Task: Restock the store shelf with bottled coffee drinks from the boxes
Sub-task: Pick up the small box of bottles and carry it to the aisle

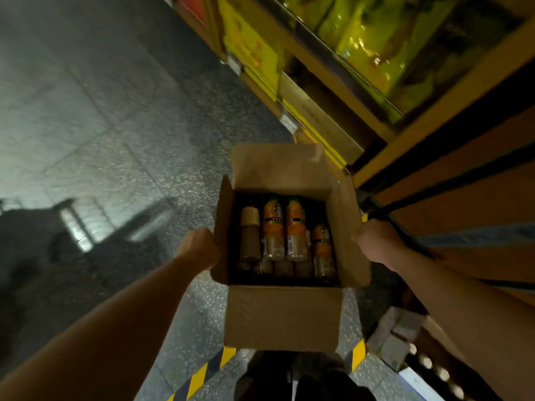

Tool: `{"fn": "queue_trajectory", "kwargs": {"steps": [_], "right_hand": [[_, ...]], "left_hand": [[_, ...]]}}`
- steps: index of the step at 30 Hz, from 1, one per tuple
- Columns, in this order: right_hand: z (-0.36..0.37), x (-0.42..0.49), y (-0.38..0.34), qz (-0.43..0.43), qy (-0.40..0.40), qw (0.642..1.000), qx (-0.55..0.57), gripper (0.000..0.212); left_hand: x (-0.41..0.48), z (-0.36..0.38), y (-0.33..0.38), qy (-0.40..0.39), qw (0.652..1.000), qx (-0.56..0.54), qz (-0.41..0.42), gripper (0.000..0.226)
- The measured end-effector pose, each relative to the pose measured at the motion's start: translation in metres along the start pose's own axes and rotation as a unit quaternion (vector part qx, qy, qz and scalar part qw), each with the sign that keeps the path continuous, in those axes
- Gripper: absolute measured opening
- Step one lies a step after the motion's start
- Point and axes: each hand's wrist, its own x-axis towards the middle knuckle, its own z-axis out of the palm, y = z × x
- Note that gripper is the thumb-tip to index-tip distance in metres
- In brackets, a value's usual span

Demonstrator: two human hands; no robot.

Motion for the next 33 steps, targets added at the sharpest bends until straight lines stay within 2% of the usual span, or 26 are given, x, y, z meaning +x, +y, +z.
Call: {"fn": "queue_trajectory", "kwargs": {"steps": [3,5,9,13,18,24,33], "right_hand": [[-0.019,0.001,-0.058,-0.039,0.004,0.998,-0.047,0.022],[-0.03,0.005,-0.097,-0.061,0.01,0.994,-0.085,0.031],[-0.051,0.023,-0.173,-0.109,-0.005,0.987,-0.119,0.033],[-0.069,0.044,-0.252,-0.167,-0.026,0.978,-0.126,0.027],[-0.08,0.06,-0.354,-0.204,-0.024,0.961,-0.186,0.018],[-0.088,0.071,-0.479,-0.228,-0.009,0.95,-0.214,0.026],[-0.085,0.092,-0.649,-0.258,-0.01,0.938,-0.231,0.015]], "left_hand": [[-0.001,-0.036,-0.029,0.014,1.0,-0.014,-0.021,0.015],[0.003,-0.061,-0.046,0.03,0.998,-0.035,-0.04,0.014],[0.015,-0.109,-0.078,0.039,0.994,-0.075,-0.076,0.016],[0.029,-0.151,-0.104,0.053,0.984,-0.108,-0.129,0.012],[0.049,-0.191,-0.145,0.057,0.96,-0.189,-0.198,0.014],[0.086,-0.244,-0.203,0.068,0.943,-0.244,-0.216,0.014],[0.157,-0.332,-0.295,0.058,0.935,-0.265,-0.228,0.012]]}}
